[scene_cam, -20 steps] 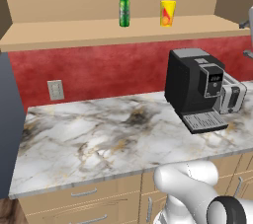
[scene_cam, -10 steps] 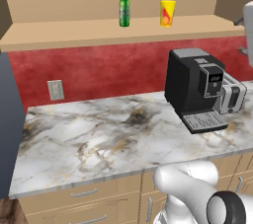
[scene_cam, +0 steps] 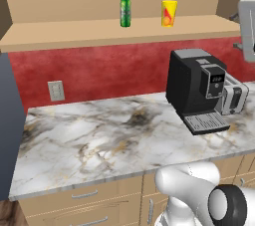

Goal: Open the cabinet directly in front. Then move the beer and the cup to the dining counter with the jar on it.

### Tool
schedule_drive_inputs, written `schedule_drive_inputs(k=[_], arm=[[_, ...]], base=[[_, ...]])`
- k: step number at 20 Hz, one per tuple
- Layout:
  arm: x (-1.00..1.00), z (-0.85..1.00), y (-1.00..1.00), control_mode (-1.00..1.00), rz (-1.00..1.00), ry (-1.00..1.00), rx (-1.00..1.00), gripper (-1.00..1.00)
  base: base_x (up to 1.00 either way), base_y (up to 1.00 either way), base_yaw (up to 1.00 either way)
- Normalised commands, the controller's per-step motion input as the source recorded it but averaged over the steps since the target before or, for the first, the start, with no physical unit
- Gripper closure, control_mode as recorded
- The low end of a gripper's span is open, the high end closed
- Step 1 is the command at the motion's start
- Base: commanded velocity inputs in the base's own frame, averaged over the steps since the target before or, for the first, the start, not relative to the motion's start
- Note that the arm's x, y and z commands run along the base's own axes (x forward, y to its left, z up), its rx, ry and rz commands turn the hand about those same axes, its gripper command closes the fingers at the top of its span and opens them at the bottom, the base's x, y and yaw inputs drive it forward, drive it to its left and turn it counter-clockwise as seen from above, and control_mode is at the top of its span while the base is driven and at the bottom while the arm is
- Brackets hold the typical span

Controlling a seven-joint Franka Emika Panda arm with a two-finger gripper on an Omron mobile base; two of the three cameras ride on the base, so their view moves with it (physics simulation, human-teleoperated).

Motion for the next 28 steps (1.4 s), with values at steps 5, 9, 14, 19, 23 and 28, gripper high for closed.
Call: schedule_drive_inputs(k=[5, 9, 14, 19, 23, 28], arm=[[0.33, 0.00, 0.03, -1.00, 0.00, 0.00, 0.00, -1.00], [0.32, 0.00, 0.03, -1.00, 0.00, 0.00, 0.00, -1.00], [0.32, 0.00, 0.02, -1.00, 0.01, 0.00, 0.00, -1.00], [0.28, 0.00, 0.00, -1.00, 0.02, 0.00, 0.01, -1.00], [0.24, 0.00, 0.00, -1.00, 0.03, 0.00, 0.02, -1.00], [0.17, 0.01, 0.02, -1.00, 0.04, 0.00, 0.03, -1.00]], base=[[0.00, 0.00, 0.00], [0.00, 0.00, 0.00], [0.00, 0.00, 0.00], [0.00, 0.00, 0.00], [0.00, 0.00, 0.00], [0.00, 0.00, 0.00]])
